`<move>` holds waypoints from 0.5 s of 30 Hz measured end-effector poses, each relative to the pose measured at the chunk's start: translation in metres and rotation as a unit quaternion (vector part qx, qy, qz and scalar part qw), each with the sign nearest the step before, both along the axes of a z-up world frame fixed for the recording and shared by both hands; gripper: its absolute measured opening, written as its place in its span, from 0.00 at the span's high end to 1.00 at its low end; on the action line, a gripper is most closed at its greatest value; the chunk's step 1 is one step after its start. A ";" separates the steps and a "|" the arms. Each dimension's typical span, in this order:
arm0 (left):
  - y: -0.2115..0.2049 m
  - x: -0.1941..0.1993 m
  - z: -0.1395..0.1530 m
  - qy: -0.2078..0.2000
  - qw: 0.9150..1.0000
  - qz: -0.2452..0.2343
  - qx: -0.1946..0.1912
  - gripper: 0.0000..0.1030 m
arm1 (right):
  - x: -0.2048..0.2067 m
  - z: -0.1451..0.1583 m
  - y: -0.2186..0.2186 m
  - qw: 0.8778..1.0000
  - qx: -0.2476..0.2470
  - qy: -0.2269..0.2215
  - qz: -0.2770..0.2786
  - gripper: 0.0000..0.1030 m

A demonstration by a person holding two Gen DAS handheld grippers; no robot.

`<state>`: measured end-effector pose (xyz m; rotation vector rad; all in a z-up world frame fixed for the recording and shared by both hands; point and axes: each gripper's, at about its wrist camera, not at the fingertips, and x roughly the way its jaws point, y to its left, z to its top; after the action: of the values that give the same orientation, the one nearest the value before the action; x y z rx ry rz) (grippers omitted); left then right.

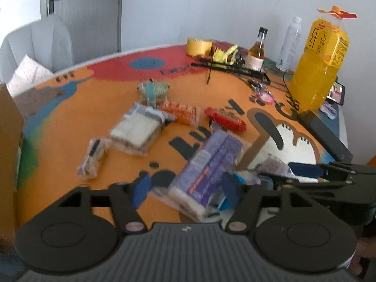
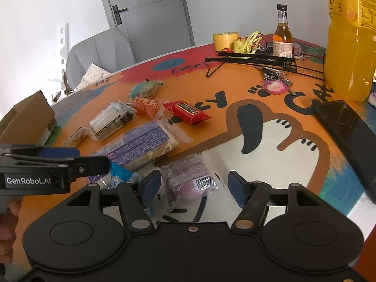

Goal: Organize snacks
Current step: 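Grasp the purple bar pack with left tool while right tool grasps pink packet, then carry both packets into the cardboard box and open both tools to release them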

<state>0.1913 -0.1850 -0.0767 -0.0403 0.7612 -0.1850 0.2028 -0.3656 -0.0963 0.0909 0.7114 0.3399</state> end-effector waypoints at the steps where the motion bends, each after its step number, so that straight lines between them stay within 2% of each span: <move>1: -0.002 0.001 0.000 -0.006 1.000 -0.003 0.000 0.24 | 0.000 0.000 0.000 1.000 0.003 -0.001 0.001 0.36; 6: -0.008 0.011 -0.008 -0.010 1.000 -0.010 0.003 0.23 | 0.002 -0.002 0.000 1.000 -0.006 -0.014 0.003 0.40; 11: -0.009 0.018 -0.021 0.014 1.000 -0.016 0.005 0.23 | -0.001 -0.002 -0.001 0.999 -0.027 -0.022 0.016 0.55; 15: -0.019 0.011 -0.025 0.007 0.999 -0.036 0.038 0.24 | -0.004 -0.002 -0.006 1.000 -0.018 -0.021 0.012 0.60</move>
<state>0.2022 -0.2044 -0.1017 0.0582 0.7836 -0.2244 0.1984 -0.3717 -0.0981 0.0407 0.6763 0.3509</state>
